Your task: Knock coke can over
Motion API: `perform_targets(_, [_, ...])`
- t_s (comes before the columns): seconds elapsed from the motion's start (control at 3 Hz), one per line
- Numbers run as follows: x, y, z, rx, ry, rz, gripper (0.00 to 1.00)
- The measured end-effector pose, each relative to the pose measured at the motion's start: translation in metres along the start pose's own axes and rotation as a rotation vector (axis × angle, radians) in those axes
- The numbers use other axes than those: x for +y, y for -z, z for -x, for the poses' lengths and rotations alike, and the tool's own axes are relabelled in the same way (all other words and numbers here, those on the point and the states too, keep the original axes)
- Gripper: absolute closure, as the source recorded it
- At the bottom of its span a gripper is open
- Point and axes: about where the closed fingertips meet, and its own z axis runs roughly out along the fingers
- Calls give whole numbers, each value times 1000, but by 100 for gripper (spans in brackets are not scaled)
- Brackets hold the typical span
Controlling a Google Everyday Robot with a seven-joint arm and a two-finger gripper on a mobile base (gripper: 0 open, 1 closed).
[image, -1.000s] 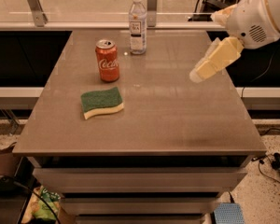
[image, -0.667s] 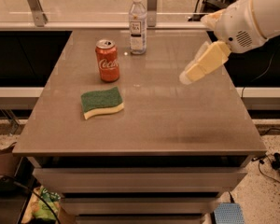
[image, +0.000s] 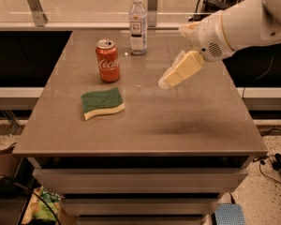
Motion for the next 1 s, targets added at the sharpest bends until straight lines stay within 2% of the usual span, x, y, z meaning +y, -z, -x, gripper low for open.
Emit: perform_targets(1.0, [-12,-66,20,-147,-20,52,0])
